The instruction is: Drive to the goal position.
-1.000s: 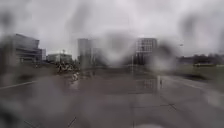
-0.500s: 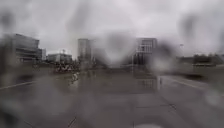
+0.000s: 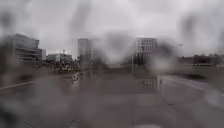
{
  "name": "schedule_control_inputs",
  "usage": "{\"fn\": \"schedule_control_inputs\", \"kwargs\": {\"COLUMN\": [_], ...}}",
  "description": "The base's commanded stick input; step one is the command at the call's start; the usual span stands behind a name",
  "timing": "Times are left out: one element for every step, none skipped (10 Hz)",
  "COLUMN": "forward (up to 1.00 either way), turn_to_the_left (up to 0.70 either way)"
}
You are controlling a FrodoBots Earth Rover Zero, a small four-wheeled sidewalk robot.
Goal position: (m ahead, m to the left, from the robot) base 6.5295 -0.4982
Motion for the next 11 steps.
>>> {"fn": "schedule_control_inputs", "kwargs": {"forward": [0.07, 0.06, 0.07, 0.06, 0.06, 0.06, 0.07, 0.06, 0.07, 0.06, 0.06], "turn_to_the_left": [0.0, 0.0, 0.0, 0.0, 0.0, 0.0, 0.0, 0.0, 0.0, 0.0, 0.0]}}
